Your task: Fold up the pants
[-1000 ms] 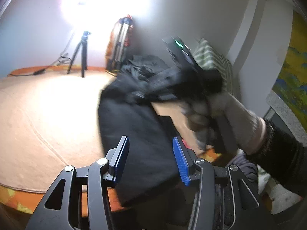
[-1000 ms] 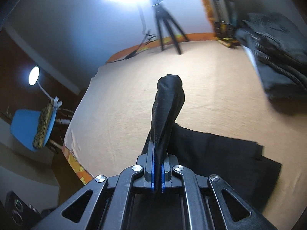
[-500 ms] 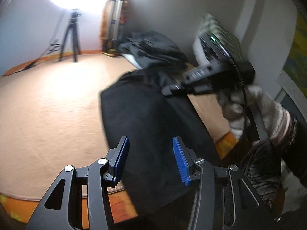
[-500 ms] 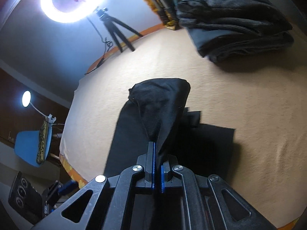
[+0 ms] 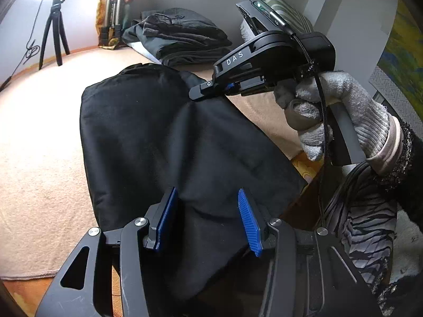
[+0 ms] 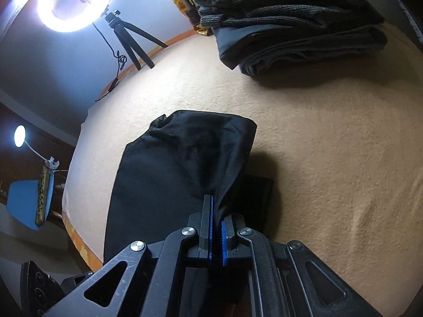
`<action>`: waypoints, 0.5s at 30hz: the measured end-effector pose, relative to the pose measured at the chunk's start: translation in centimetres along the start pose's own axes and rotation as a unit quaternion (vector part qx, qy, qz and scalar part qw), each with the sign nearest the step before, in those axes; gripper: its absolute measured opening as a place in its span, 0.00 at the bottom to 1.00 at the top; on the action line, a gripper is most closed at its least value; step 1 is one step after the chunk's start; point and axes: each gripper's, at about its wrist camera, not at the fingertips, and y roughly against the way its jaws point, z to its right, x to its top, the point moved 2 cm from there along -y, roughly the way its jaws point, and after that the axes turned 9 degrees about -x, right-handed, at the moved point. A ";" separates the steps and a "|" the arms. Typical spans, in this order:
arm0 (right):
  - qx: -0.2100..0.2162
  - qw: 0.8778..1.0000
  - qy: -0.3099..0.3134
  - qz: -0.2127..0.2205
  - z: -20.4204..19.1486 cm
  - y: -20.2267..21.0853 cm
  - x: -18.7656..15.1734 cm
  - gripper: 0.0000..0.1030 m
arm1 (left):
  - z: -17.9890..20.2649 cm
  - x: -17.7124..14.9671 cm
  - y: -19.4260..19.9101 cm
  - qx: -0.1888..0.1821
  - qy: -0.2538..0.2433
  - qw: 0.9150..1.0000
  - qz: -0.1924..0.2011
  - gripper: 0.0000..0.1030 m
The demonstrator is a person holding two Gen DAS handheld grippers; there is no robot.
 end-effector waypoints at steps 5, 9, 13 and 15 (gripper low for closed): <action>-0.032 0.999 0.009 0.032 -0.1 1.5 -0.4 0.20 | 0.5 0.4 0.8 -0.017 0.016 1.000 0.003 0.45; -0.042 0.997 0.027 0.064 -0.3 4.1 -1.5 0.26 | 1.8 0.5 1.0 -0.031 0.004 0.999 0.001 0.45; -0.049 0.995 0.042 0.081 -0.5 5.6 -2.7 0.40 | 2.8 1.3 1.9 -0.030 -0.004 0.999 0.011 0.46; -0.038 0.996 0.042 0.068 -0.3 5.3 -3.2 0.40 | 2.4 2.0 2.8 -0.023 0.007 0.999 0.021 0.46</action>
